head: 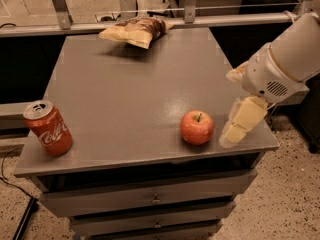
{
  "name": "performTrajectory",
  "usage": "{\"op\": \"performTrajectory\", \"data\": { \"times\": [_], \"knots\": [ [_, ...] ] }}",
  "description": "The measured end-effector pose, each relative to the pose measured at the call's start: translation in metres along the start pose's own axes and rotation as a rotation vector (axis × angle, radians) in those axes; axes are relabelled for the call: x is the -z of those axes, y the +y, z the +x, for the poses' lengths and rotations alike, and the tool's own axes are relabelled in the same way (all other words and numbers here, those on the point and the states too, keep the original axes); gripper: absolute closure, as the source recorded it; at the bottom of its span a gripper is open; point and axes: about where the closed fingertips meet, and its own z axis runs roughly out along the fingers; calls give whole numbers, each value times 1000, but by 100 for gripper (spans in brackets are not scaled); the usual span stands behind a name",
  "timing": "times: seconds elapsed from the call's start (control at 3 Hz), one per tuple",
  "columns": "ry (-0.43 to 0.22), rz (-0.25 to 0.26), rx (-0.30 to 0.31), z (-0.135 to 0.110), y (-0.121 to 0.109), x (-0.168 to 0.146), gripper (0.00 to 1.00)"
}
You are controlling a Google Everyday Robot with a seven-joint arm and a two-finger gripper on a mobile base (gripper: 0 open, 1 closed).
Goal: Move apple near brown chip bag
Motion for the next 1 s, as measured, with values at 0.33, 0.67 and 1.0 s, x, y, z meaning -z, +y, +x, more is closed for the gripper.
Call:
{"op": "performTrajectory", "data": {
  "times": [0.33,0.67,1.0],
  "knots": [
    [-127,-64,-29,-20,10,-26,0],
    [-212,-107,-47,-33,21,-48,0],
    [-264,-132,-75,-33,29,-71,0]
  ]
}}
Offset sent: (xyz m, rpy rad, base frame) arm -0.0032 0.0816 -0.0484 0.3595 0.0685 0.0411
